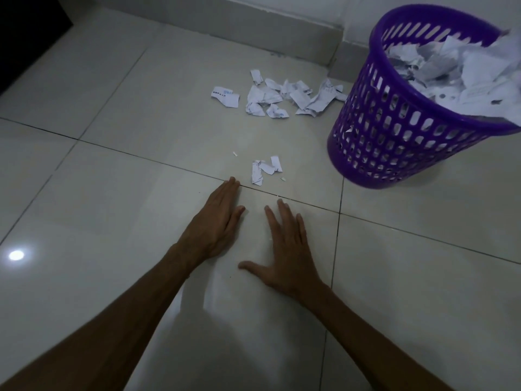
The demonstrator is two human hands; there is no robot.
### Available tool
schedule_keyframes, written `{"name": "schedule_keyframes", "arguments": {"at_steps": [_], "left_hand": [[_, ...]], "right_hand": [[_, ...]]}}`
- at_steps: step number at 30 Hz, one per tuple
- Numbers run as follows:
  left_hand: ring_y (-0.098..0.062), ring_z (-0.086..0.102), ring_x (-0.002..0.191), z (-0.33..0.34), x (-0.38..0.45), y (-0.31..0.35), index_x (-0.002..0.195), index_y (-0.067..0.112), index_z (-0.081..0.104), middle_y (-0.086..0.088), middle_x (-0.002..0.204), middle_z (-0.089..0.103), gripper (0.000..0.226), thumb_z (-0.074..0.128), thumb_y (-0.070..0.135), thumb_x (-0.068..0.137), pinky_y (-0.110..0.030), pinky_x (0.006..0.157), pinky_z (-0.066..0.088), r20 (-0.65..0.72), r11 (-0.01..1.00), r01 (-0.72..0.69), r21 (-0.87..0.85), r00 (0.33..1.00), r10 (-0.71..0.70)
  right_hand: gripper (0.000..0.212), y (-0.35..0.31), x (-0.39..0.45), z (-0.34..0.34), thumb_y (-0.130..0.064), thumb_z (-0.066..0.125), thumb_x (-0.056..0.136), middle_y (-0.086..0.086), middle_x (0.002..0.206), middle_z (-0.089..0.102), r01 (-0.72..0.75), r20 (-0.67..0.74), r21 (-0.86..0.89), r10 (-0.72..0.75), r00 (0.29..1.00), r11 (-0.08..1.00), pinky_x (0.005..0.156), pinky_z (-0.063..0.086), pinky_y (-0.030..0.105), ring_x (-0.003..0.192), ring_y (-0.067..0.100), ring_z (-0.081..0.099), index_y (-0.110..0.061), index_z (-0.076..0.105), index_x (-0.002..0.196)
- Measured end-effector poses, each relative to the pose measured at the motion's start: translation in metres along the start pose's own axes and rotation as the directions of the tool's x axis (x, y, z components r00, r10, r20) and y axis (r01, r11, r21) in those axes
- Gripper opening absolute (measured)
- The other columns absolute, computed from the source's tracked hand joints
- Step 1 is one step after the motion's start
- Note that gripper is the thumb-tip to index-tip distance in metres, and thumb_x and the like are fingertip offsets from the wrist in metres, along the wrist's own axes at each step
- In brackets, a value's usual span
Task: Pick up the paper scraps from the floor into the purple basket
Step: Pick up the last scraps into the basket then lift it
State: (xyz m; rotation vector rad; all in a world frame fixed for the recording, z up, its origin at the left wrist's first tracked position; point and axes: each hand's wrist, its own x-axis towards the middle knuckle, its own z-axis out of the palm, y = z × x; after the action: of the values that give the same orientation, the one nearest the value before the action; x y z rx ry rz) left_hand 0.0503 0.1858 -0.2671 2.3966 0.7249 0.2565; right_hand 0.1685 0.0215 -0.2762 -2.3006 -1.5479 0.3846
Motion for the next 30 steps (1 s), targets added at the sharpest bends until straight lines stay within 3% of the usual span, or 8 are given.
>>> {"name": "schedule_keyframes", "arguments": {"at_steps": [8, 12, 17, 23, 25, 27, 30], "left_hand": [[-0.013, 0.010, 0.149, -0.003, 0.010, 0.002, 0.154, 0.009, 0.017, -0.007, 0.162, 0.013, 0.060, 0.030, 0.039, 0.104, -0.020, 0.118, 0.006, -0.021, 0.998, 0.053, -0.039, 0.998, -0.053], [-0.013, 0.002, 0.150, -0.004, 0.020, -0.007, 0.155, 0.010, 0.010, -0.006, 0.163, 0.004, 0.068, 0.022, 0.049, 0.101, -0.021, 0.119, 0.001, -0.008, 0.992, 0.122, -0.019, 0.992, -0.122], [-0.012, -0.004, 0.150, -0.002, 0.042, -0.011, 0.156, 0.010, 0.004, -0.005, 0.163, -0.002, 0.067, 0.023, 0.045, 0.101, -0.022, 0.119, -0.001, -0.023, 0.981, 0.189, -0.051, 0.981, -0.191], [-0.012, -0.006, 0.150, 0.000, 0.073, -0.009, 0.155, 0.010, 0.003, -0.005, 0.163, -0.005, 0.062, 0.025, 0.038, 0.105, -0.014, 0.115, -0.008, -0.135, 0.967, 0.231, -0.107, 0.960, -0.244], [-0.017, -0.005, 0.150, 0.001, 0.081, -0.017, 0.155, 0.007, 0.007, -0.010, 0.163, -0.003, 0.062, 0.020, 0.042, 0.105, -0.021, 0.119, -0.005, -0.162, 0.969, 0.238, -0.062, 0.956, -0.245], [-0.027, 0.001, 0.151, 0.001, 0.084, -0.027, 0.153, 0.002, 0.020, -0.019, 0.161, 0.006, 0.064, 0.014, 0.041, 0.103, -0.037, 0.123, 0.005, -0.149, 0.980, 0.184, 0.081, 0.974, -0.170], [-0.031, 0.007, 0.150, 0.001, 0.088, -0.035, 0.150, 0.004, 0.031, -0.020, 0.159, 0.016, 0.062, 0.015, 0.039, 0.102, -0.046, 0.122, 0.013, -0.117, 0.980, 0.118, 0.163, 0.988, -0.100]], "right_hand": [[0.118, 0.025, 0.053, -0.005, -0.085, 0.043, 0.078, 0.007, 0.164, -0.014, -0.127, -0.053, -0.027, 0.126, 0.991, 0.992, 0.123, -0.002, 0.035, 0.151, 0.017, -0.015, -0.013, -0.006, 0.157], [0.113, 0.027, 0.096, -0.003, -0.084, 0.034, 0.081, 0.012, 0.165, -0.004, -0.188, -0.113, -0.037, 0.182, 0.977, 0.982, 0.124, 0.004, 0.038, 0.152, 0.021, -0.006, -0.007, 0.001, 0.157], [0.106, 0.037, 0.149, -0.001, -0.078, 0.035, 0.086, 0.014, 0.164, 0.005, -0.205, -0.156, -0.001, 0.202, 0.967, 0.979, 0.123, 0.004, 0.035, 0.152, 0.023, 0.003, -0.005, 0.006, 0.157], [0.087, 0.043, 0.187, -0.009, -0.066, 0.030, 0.095, 0.009, 0.165, 0.003, -0.209, -0.187, 0.242, 0.256, 0.948, 0.948, 0.123, 0.000, 0.032, 0.152, 0.020, 0.001, -0.011, 0.004, 0.157], [0.088, 0.037, 0.186, -0.005, -0.069, 0.020, 0.094, 0.011, 0.165, 0.003, -0.173, -0.185, 0.164, 0.203, 0.962, 0.971, 0.124, 0.001, 0.036, 0.152, 0.022, 0.000, -0.010, 0.005, 0.157], [0.088, 0.028, 0.179, -0.001, -0.069, 0.013, 0.094, 0.010, 0.164, 0.009, -0.017, -0.116, 0.098, 0.028, 0.993, 0.995, 0.124, 0.003, 0.038, 0.152, 0.021, 0.001, -0.008, 0.011, 0.157], [0.073, 0.026, 0.169, 0.000, -0.059, 0.021, 0.100, 0.002, 0.163, 0.021, 0.140, -0.061, 0.231, -0.129, 0.990, 0.963, 0.124, 0.011, 0.035, 0.151, 0.011, 0.010, -0.012, 0.022, 0.156]]}}
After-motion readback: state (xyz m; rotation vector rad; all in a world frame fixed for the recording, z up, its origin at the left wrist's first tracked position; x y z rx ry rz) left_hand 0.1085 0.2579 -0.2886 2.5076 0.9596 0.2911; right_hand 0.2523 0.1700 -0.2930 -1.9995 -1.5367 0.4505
